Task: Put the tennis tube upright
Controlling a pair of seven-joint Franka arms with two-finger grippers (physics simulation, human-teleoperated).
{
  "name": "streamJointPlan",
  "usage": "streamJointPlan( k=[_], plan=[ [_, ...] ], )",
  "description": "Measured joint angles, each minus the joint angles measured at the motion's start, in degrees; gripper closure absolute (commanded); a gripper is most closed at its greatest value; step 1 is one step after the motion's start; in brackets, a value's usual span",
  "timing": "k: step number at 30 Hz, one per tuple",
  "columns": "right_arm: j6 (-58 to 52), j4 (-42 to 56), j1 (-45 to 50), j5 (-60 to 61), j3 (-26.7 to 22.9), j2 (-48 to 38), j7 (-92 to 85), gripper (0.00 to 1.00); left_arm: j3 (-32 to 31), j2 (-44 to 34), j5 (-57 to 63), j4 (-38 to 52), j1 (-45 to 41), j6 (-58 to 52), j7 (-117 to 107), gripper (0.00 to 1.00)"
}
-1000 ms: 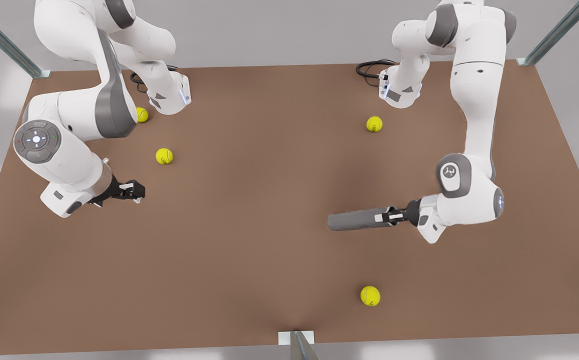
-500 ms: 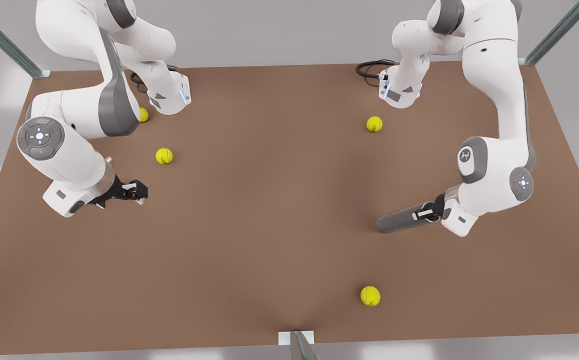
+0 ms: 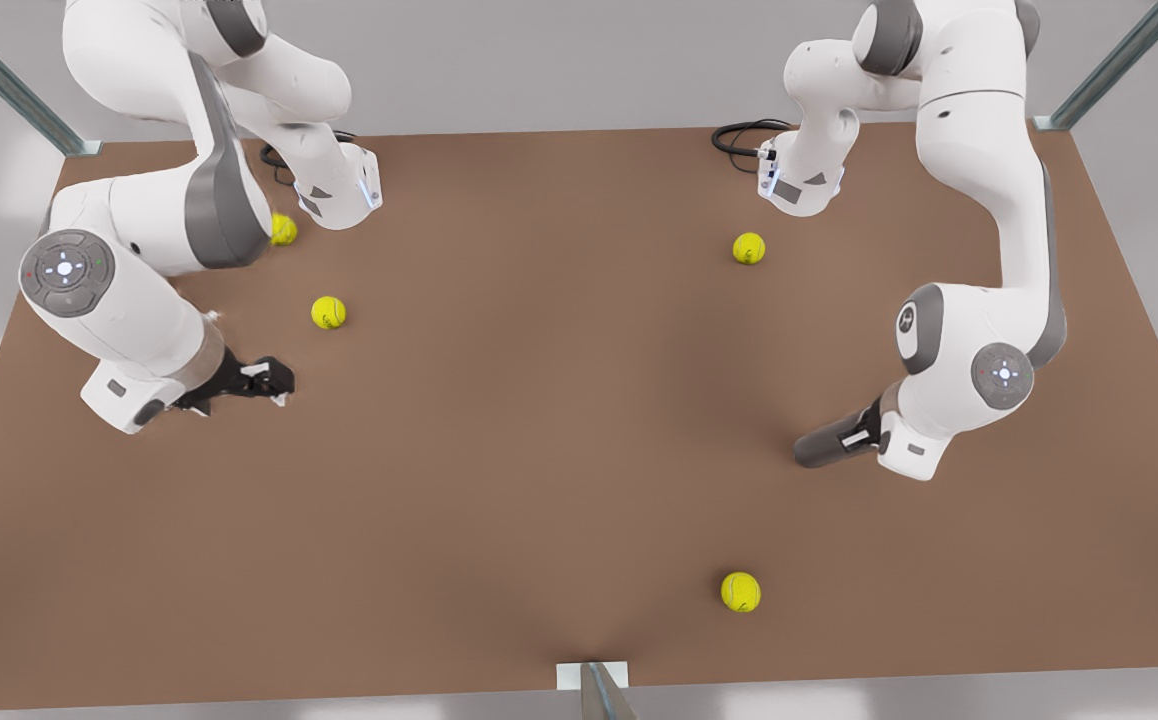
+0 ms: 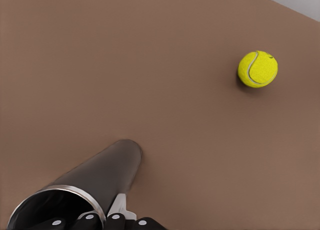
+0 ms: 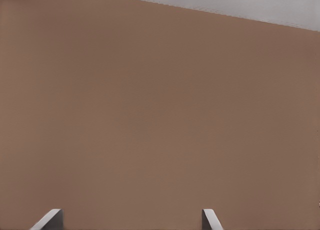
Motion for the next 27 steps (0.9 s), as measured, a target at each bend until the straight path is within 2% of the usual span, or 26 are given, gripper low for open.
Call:
streamJointPlan(
  k=[2,5,6,7,8,10,12,15,16,19,22,27],
  plan=[
    [7.03,-0.5,-1.72,-0.06,-0.01,1.47,0.0,0.0,0.0,0.03,0.18,0.0,-0.09,0.13,0.0,0.79],
    [7.15,-0.38,-1.61,0.26,0.0,1.37,0.14,0.0,0.0,0.04,0.33,0.0,-0.1,0.13,0.08,0.79],
    [6.48,-0.33,-1.41,0.5,0.33,1.16,0.16,0.0,0.0,0.03,0.4,0.0,-0.1,0.13,0.09,0.7],
    [1.05,-0.11,-0.37,0.51,1.32,0.74,0.18,0.0,-0.08,0.04,0.74,0.0,-0.11,0.13,0.1,0.22],
    [-2.75,-0.04,0.01,0.66,3.78,0.68,0.18,0.0,-0.13,0.03,1.04,0.0,-0.08,0.14,0.11,0.0],
    [-6.99,0.25,-0.06,0.85,6.12,0.62,0.18,0.0,-0.17,0.03,1.12,0.0,-0.1,0.16,0.15,0.0],
    [-6.55,0.51,-0.69,0.57,5.8,0.7,0.33,0.0,-0.17,-0.05,0.95,0.0,-0.19,0.02,0.05,0.0],
    [7.48,0.35,-7.38,0.08,5.14,1.94,0.62,0.0,-0.35,-0.06,1.77,0.08,-0.55,-0.05,-1.57,0.0],
    [8.63,0.09,-9.13,-0.74,5.09,2.45,0.57,0.0,-0.35,-0.14,1.92,0.02,-0.53,-0.05,-1.57,0.0],
    [8.37,0.02,-8.01,-2.83,5.49,2.86,0.57,0.0,-0.44,-0.23,2.22,0.09,-0.64,-0.22,-2.1,0.0],
    [0.96,0.44,-7.83,-2.48,6.15,1.95,0.44,0.0,-0.53,-0.32,2.36,0.09,-0.62,-0.31,-2.43,0.0],
    [0.25,0.55,-6.16,-2.74,5.98,1.94,0.54,0.0,-1.23,-0.5,2.44,0.09,-0.62,-0.57,-3.59,0.0]
  ],
)
